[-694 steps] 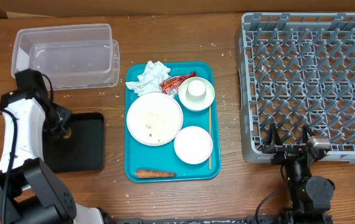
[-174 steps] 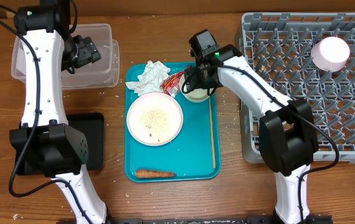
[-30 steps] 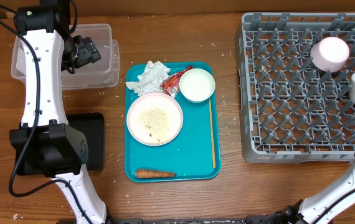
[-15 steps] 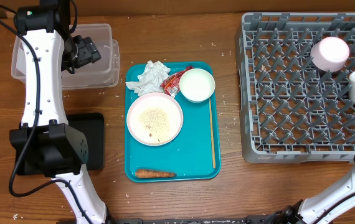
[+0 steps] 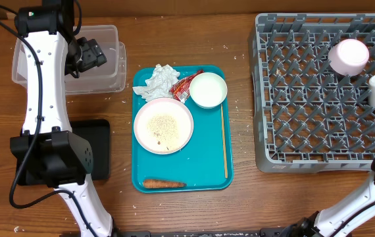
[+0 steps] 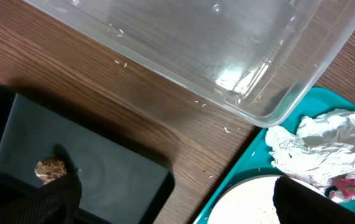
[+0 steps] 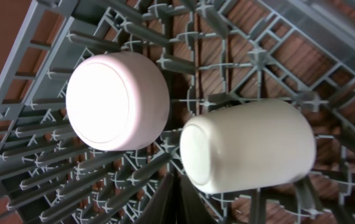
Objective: Sort waste into correct bins and load items into the dishwasher
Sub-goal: 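Lower the white cup into the right side of the rack and release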
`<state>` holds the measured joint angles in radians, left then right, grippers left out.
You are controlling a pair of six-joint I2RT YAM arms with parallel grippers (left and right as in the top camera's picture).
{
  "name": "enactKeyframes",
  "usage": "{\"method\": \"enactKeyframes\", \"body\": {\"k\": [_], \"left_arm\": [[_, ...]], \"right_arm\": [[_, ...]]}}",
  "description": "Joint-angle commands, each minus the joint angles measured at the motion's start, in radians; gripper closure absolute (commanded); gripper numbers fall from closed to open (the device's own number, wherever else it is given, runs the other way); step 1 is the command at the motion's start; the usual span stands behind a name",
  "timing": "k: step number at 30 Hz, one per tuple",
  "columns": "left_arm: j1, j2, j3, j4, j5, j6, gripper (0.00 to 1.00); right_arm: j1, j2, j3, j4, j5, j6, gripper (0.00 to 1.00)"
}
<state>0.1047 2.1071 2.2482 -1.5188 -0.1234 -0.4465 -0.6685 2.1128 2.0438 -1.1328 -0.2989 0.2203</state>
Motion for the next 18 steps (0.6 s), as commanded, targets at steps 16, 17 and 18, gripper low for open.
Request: {"method": "enactKeyframes", "body": {"k": [16,17,18], "left_arm": [[0.000,0.005,0.010,0.002,0.001,-0.014,0.00],[0.000,0.005,0.010,0.003,0.001,-0.014,0.00],[0.000,0.005,0.010,0.002,0.001,-0.014,0.00]], "right_arm": [[0.027,0.061,-0.003,-0.005,0.168,0.019,0.96],[0.027,0.061,-0.003,-0.007,0.176,0.019,0.96],[0.027,0.061,-0.003,-0.009,0.186,0.020,0.96]]}}
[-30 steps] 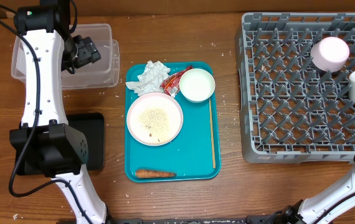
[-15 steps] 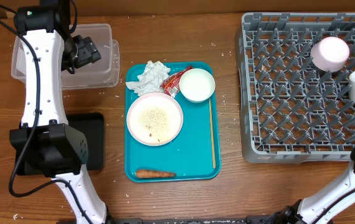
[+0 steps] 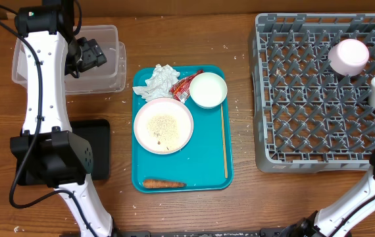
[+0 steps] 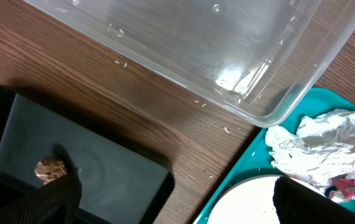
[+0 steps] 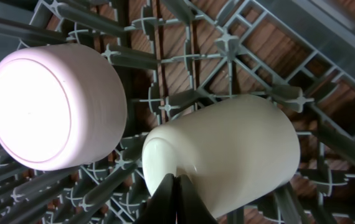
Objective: Sort waste into correct bins and load items into the dishwasher
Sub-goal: 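Lower the white cup into the right side of the rack and release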
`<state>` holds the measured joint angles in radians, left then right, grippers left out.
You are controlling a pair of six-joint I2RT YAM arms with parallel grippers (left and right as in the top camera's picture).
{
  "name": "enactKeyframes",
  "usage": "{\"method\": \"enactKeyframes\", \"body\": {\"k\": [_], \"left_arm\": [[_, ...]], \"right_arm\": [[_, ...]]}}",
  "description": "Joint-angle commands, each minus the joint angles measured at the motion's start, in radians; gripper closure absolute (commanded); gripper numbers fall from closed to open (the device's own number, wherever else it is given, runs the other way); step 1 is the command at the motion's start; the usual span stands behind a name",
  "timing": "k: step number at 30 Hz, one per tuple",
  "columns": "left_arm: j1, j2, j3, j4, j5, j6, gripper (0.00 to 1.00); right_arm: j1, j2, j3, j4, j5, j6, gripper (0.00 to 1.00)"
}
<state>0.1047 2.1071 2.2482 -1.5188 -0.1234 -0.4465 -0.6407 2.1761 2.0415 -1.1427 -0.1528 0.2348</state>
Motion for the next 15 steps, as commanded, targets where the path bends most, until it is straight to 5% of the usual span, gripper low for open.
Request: {"method": "enactKeyframes", "body": {"k": [1,15], "left_arm": [[0.000,0.005,0.010,0.003,0.001,-0.014,0.00],[0.000,0.005,0.010,0.003,0.001,-0.014,0.00]], "right_arm": [[-0.001,-0.002,0.000,-0.004,0.059,0.014,0.96],[-0.005,-0.019,0.085,-0.103,0.213,0.085,0.96]]}}
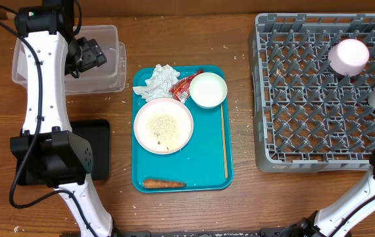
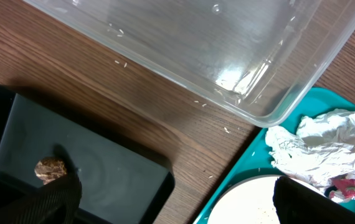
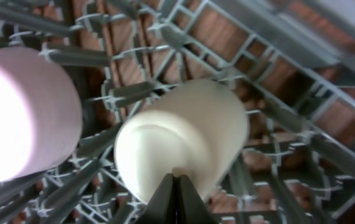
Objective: Sort waste into correct bins and load items into the dishwasher
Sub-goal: 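Lower the white cup into the right side of the rack and release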
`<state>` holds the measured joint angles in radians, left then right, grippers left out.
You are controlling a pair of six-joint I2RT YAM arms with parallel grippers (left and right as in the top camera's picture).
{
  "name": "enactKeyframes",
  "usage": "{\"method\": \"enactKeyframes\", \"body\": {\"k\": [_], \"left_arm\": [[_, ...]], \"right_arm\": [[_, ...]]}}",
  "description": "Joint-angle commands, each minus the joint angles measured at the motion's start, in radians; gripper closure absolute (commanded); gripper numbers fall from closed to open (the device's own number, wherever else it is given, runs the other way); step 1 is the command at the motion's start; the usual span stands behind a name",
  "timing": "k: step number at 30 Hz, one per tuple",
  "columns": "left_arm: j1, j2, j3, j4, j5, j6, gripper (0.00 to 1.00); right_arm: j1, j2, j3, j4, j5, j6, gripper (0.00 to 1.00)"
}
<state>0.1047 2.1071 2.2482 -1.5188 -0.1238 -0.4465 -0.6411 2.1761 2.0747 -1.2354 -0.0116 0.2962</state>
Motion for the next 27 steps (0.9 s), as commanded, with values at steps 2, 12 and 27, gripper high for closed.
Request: {"method": "enactKeyframes", "body": {"k": [2,12,27], "left_arm": [[0.000,0.005,0.010,0.003,0.002,-0.014,0.00],[0.000,0.005,0.010,0.003,0.002,-0.014,0.00],[0.000,0.005,0.010,0.005,0.002,-0.014,0.00]], "right_arm": [[-0.005,-0.028,0.070,-0.027,0.087,0.025,0.96],[0.001,-0.044,0.074,-0.011,-0.061,-0.012,0.96],[0.013,-0.006,0.052,0.019,-0.077,-0.083,0.96]]}}
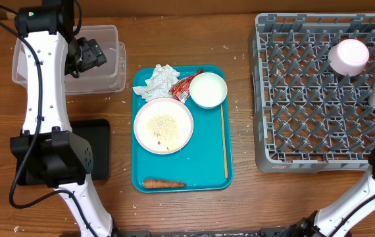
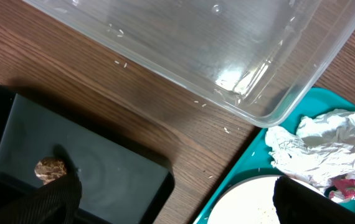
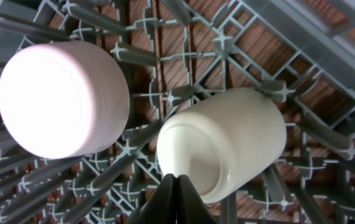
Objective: Sort waste into correct bins and load items into the dishwasher
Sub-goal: 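Lower the white cup into the right side of the rack and release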
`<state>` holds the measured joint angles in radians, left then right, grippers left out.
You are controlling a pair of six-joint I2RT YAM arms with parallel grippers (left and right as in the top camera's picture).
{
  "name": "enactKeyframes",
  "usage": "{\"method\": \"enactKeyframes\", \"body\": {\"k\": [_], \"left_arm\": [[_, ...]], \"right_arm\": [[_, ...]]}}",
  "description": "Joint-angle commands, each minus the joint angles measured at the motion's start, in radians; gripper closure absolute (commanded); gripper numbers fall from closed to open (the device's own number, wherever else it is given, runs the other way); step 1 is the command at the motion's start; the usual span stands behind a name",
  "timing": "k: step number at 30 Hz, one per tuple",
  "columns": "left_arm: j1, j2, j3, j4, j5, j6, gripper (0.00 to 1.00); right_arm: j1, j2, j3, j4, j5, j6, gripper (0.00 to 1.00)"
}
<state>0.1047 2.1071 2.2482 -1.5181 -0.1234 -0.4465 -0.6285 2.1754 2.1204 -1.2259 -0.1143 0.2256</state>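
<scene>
The grey dish rack [image 1: 306, 99] holds a pink cup [image 1: 349, 56] and a white cup. In the right wrist view my right gripper [image 3: 176, 179] is shut on nothing, its tips at the rim of the white cup [image 3: 224, 152], next to the pink cup [image 3: 62, 99]. The teal tray [image 1: 207, 178] carries a plate of rice [image 1: 163, 126], a white bowl [image 1: 208, 89], a crumpled napkin [image 1: 158, 81], a red wrapper [image 1: 186, 84], a chopstick [image 1: 224, 141] and a carrot [image 1: 164, 184]. My left gripper [image 1: 92, 52] hangs open above the clear bin [image 1: 102, 36].
A black bin [image 1: 99, 148] lies at the front left; in the left wrist view a brown scrap [image 2: 50, 168] lies in it. The left arm's column stands over the table's left side. The right arm's base is at the front right.
The right wrist view is sharp again. The white cup sits a little farther from the shut right fingers and a little farther back in the rack. The left arm has not moved.
The shut right gripper first sat just short of the white cup in the rack. Then its tips were against the cup's rim, and then the cup looked tilted and blurred. Now the cup rests again by the pink cup. Left gripper stayed open over the clear bin.
</scene>
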Motion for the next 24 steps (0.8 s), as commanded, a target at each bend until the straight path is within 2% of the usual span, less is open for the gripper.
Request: {"method": "enactKeyframes", "body": {"k": [1,5,24], "left_arm": [[0.000,0.005,0.010,0.004,0.001,-0.014,0.00],[0.000,0.005,0.010,0.004,0.001,-0.014,0.00],[0.000,0.005,0.010,0.004,0.001,-0.014,0.00]], "right_arm": [[0.001,-0.004,-0.006,0.017,0.032,-0.010,0.96],[0.000,-0.004,-0.023,0.021,0.085,0.037,0.96],[0.000,-0.003,-0.026,0.029,0.087,0.036,0.96]]}}
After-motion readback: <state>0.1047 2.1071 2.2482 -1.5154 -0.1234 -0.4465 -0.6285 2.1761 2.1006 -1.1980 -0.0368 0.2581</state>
